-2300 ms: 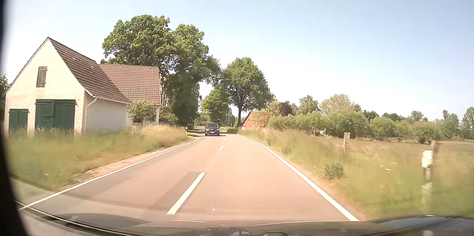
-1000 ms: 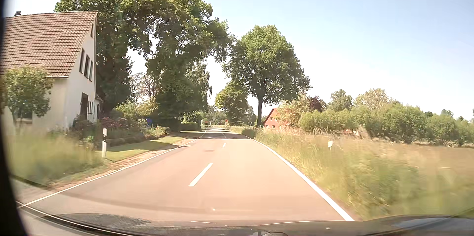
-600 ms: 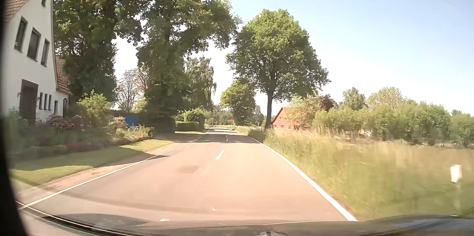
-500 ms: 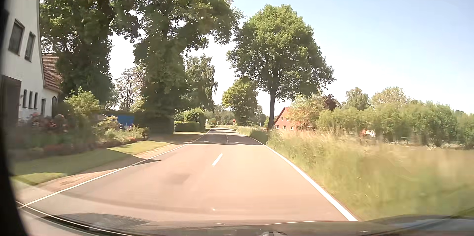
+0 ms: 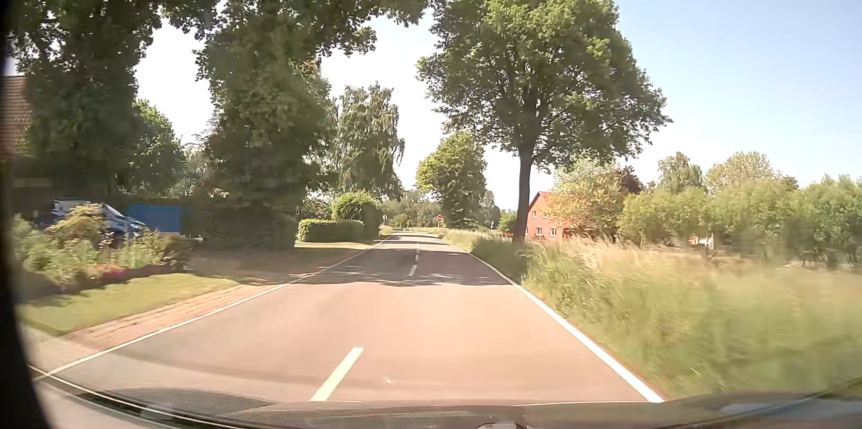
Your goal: Follow the waypoints while adhering to traffic rules and regulations
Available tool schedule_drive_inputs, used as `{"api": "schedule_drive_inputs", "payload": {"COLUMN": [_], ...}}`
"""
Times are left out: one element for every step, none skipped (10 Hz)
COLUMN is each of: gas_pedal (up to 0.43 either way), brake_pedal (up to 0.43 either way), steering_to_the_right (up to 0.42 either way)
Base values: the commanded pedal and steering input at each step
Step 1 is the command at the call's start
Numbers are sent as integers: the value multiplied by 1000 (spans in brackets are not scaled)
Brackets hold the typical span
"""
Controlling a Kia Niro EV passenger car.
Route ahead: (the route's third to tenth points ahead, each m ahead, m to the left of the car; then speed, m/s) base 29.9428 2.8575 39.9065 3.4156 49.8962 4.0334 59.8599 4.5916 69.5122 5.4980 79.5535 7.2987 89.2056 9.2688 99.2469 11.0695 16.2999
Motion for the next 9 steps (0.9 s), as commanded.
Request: {"api": "schedule_drive_inputs", "payload": {"gas_pedal": [130, 110, 87, 87, 79, 67, 59, 47, 47], "brake_pedal": [0, 0, 0, 0, 0, 0, 0, 0, 0], "steering_to_the_right": [-18, -17, -16, -15, -13, -11, -9, -8, -8]}}
